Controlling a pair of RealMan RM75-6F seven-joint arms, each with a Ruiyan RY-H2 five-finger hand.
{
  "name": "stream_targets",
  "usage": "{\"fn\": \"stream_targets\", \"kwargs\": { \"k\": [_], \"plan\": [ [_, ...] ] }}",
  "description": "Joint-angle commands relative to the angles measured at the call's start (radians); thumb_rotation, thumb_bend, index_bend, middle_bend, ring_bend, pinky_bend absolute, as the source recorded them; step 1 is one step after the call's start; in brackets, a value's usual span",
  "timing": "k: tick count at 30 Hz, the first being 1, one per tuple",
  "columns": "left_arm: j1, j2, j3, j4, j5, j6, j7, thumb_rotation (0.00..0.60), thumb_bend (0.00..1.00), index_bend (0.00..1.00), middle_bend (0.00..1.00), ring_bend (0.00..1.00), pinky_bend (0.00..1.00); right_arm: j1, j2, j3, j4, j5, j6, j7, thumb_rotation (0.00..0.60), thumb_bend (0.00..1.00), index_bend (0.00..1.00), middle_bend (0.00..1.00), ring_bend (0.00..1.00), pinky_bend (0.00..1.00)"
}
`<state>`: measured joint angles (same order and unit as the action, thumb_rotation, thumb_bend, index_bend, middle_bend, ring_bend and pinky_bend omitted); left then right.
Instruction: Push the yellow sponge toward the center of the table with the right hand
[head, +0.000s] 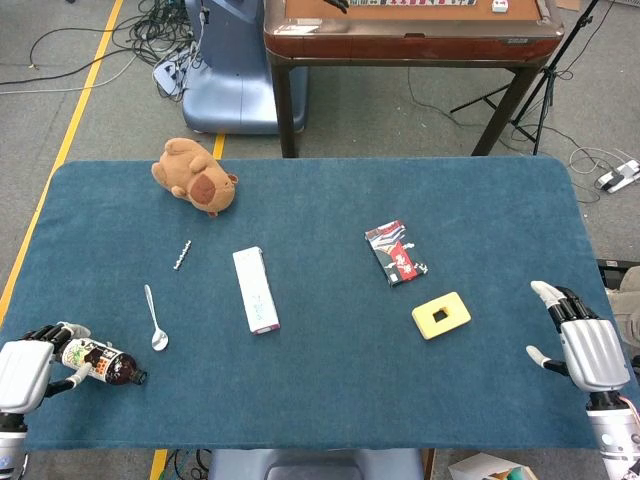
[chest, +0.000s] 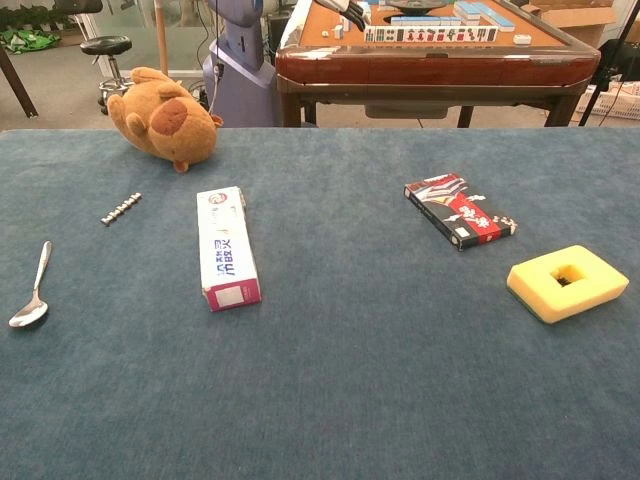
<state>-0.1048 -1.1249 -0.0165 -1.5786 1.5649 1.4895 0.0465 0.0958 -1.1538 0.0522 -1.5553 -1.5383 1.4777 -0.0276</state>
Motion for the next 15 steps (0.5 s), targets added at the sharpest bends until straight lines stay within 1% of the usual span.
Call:
{"fn": "stream_targets", "kwargs": {
  "k": [1,4,9,12,15],
  "plan": [
    [-0.001,-0.002,-0.002,-0.004,0.005,0.007,0.006,0.6,0.22,0.42,0.44,0.43,0.51,0.0,0.001,-0.005,-0.004,-0.002,-0.005,-0.002,0.6,0.0,0.14,0.2,0.15,0.45],
    [0.0,-0.008,-0.001,-0.009,0.018,0.019,0.012,0.6,0.22,0.42,0.44,0.43,0.51,0.003,0.004,-0.007,-0.001,0.001,-0.017,0.018,0.6,0.0,0.14,0.2,0.15,0.43],
    [0.001,-0.01,0.004,-0.013,0.026,0.022,0.014,0.6,0.22,0.42,0.44,0.43,0.51,0.015,0.0,-0.001,0.002,0.029,-0.051,0.052,0.6,0.0,0.14,0.21,0.15,0.36],
    [-0.002,-0.011,0.003,-0.01,0.025,0.017,0.003,0.6,0.22,0.42,0.45,0.43,0.51,0.026,-0.001,-0.003,-0.007,0.061,-0.103,0.075,0.6,0.0,0.14,0.19,0.15,0.31],
    [-0.011,-0.013,0.003,-0.006,0.028,0.007,-0.005,0.6,0.22,0.42,0.45,0.43,0.51,0.043,-0.01,0.002,-0.009,0.086,-0.146,0.096,0.6,0.0,0.14,0.17,0.15,0.3]
  ]
}}
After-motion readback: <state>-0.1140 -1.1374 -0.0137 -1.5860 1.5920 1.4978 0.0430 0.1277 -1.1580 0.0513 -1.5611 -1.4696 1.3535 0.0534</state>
